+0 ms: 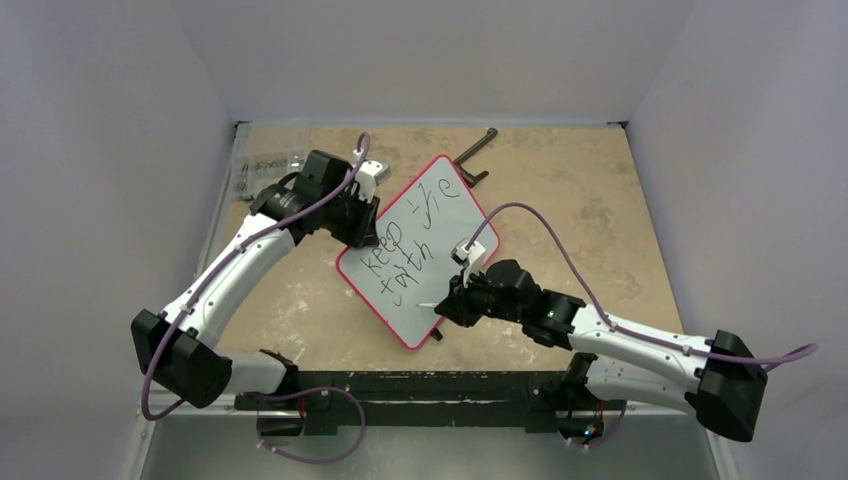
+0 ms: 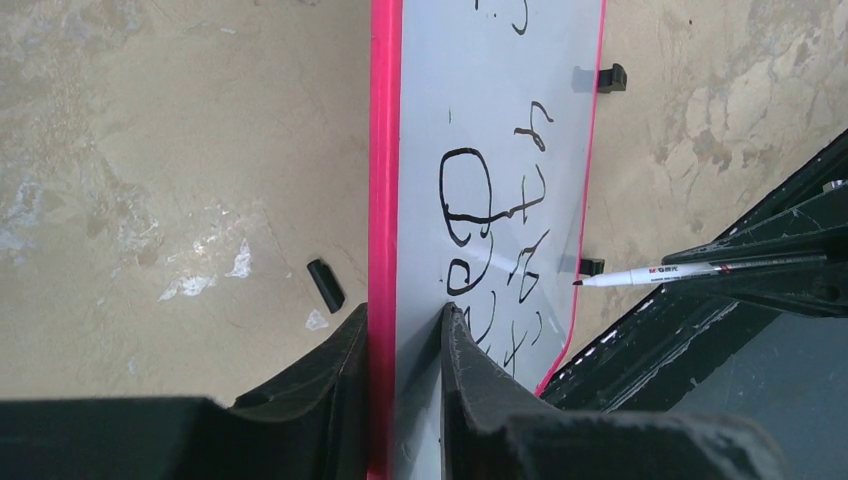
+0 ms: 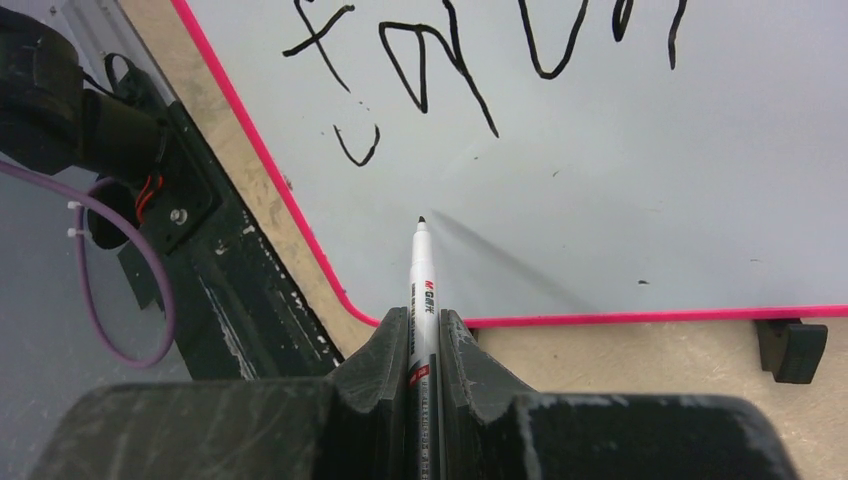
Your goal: Write a sentence on the whiteboard
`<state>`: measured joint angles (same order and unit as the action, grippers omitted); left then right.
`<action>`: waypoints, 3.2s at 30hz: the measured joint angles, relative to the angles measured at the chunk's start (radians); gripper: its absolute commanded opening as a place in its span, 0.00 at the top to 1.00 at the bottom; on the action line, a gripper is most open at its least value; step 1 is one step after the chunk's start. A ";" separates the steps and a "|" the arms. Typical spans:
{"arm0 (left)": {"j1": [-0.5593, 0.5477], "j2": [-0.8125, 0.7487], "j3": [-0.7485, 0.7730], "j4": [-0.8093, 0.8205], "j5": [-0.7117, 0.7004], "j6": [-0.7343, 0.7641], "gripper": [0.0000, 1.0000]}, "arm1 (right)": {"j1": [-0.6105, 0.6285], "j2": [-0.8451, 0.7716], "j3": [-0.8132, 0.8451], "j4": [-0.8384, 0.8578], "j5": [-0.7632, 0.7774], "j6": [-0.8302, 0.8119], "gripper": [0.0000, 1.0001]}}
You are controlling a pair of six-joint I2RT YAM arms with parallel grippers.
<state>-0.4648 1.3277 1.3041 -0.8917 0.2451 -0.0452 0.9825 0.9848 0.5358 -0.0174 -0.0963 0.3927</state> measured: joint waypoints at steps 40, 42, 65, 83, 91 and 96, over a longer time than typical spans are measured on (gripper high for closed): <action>0.005 0.005 -0.006 -0.007 -0.044 0.004 1.00 | 0.000 0.116 -0.006 0.099 -0.078 -0.018 1.00; 0.005 0.005 -0.006 -0.007 -0.044 0.004 1.00 | 0.000 0.116 -0.008 0.098 -0.076 -0.016 1.00; 0.007 0.005 -0.006 -0.005 -0.053 0.005 1.00 | 0.007 0.095 -0.007 0.004 0.024 0.018 1.00; 0.013 0.005 -0.006 -0.005 -0.063 0.013 1.00 | 0.007 0.183 0.046 -0.040 -0.112 -0.019 1.00; 0.013 0.005 -0.006 -0.007 -0.063 0.011 1.00 | 0.006 0.202 0.134 -0.034 -0.103 -0.040 1.00; 0.013 0.005 -0.006 -0.007 -0.063 0.011 1.00 | 0.006 0.144 0.135 -0.034 -0.103 -0.039 1.00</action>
<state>-0.4522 1.3331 1.2976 -0.8989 0.1822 -0.0341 0.9890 1.1290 0.6712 -0.0509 -0.1993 0.3542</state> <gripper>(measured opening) 0.256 0.093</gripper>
